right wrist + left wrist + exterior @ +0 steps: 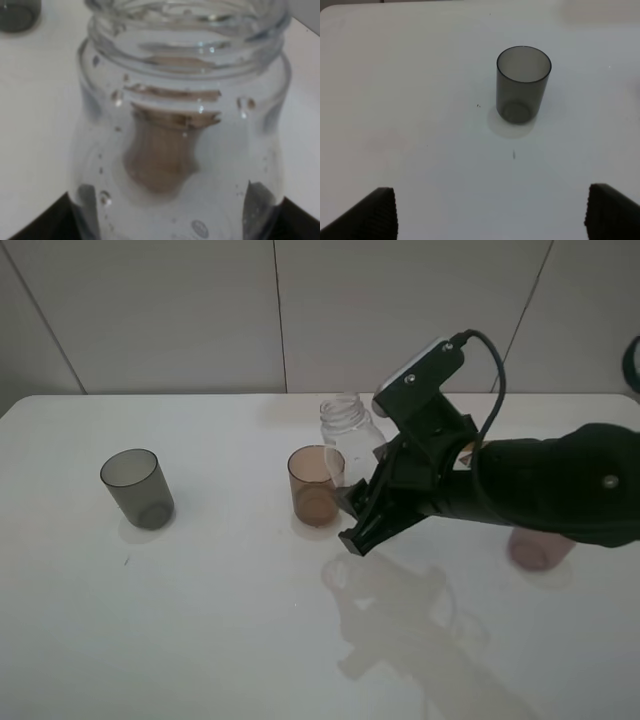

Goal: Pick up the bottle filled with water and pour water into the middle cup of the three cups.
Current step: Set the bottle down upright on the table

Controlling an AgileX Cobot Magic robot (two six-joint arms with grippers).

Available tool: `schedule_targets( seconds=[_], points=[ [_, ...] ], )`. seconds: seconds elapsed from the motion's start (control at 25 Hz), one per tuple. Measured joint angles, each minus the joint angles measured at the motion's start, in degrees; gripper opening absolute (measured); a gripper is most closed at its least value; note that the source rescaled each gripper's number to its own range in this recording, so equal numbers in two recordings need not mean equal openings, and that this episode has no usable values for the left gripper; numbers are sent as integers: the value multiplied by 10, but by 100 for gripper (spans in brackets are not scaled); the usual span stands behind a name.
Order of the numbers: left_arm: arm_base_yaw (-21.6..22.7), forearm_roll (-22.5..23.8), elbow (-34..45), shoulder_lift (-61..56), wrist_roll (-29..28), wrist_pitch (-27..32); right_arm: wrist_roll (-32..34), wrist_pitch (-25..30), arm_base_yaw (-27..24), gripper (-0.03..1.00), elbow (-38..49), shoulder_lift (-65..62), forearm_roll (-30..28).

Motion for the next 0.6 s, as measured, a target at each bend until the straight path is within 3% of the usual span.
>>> schedule_targets(
  seconds=[0.12,0.44,0.6],
  points=[
    [0,0,0,0,0,0,0,-5,5,3,0,3,-17],
    [0,0,0,0,0,0,11,-23,38,3,0,30,-146],
    [0,0,0,0,0,0,83,-71,38,3,0,40,-233]
  ],
)
